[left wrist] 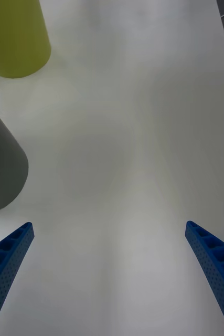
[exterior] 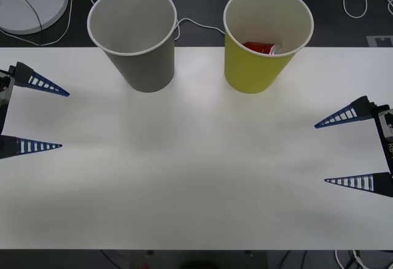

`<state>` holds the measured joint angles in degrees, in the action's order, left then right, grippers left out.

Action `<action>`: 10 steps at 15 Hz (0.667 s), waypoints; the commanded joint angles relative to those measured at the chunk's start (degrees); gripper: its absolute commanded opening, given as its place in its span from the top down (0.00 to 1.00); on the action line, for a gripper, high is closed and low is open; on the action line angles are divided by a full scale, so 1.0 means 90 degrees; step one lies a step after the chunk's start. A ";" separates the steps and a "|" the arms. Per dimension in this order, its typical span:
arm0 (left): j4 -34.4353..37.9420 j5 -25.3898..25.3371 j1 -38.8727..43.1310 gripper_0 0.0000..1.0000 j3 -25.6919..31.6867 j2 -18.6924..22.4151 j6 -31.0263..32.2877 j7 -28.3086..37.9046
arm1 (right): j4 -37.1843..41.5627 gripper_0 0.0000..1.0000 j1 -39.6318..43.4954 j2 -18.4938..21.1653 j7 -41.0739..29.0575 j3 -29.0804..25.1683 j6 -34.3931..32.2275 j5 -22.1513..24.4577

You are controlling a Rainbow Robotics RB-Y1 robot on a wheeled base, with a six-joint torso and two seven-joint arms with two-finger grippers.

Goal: Put the can into the green bin and the plastic bottle into the gray bin

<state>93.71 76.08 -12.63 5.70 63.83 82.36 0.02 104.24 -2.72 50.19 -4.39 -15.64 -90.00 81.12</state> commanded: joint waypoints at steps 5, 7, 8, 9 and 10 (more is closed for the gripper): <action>-0.0002 -0.0025 0.0359 0.00 0.0080 -0.0236 0.0009 -0.0334 | 0.0000 0.00 0.0000 0.0000 -0.0001 0.0000 0.0000 0.0000; -0.0002 0.0082 0.0359 0.00 0.0109 -0.0354 0.0000 -0.0373 | 0.0000 0.00 0.0000 0.0000 -0.0001 0.0000 0.0000 0.0000; -0.0002 0.0092 0.0349 0.00 0.0109 -0.0402 0.0009 -0.0383 | 0.0000 0.00 0.0000 0.0000 -0.0001 0.0000 0.0000 0.0000; -0.0002 0.0111 0.0349 0.00 0.0129 -0.0422 0.0009 -0.0383 | 0.0000 0.00 0.0000 0.0000 -0.0001 0.0000 0.0000 0.0000; -0.0002 0.0160 0.0349 0.00 0.0148 -0.0422 0.0000 -0.0393 | 0.0000 0.00 0.0000 0.0000 -0.0001 0.0000 0.0000 0.0000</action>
<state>93.70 77.21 -9.47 6.91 60.06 82.43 -3.46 104.24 -2.72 50.19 -4.40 -15.64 -90.00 81.12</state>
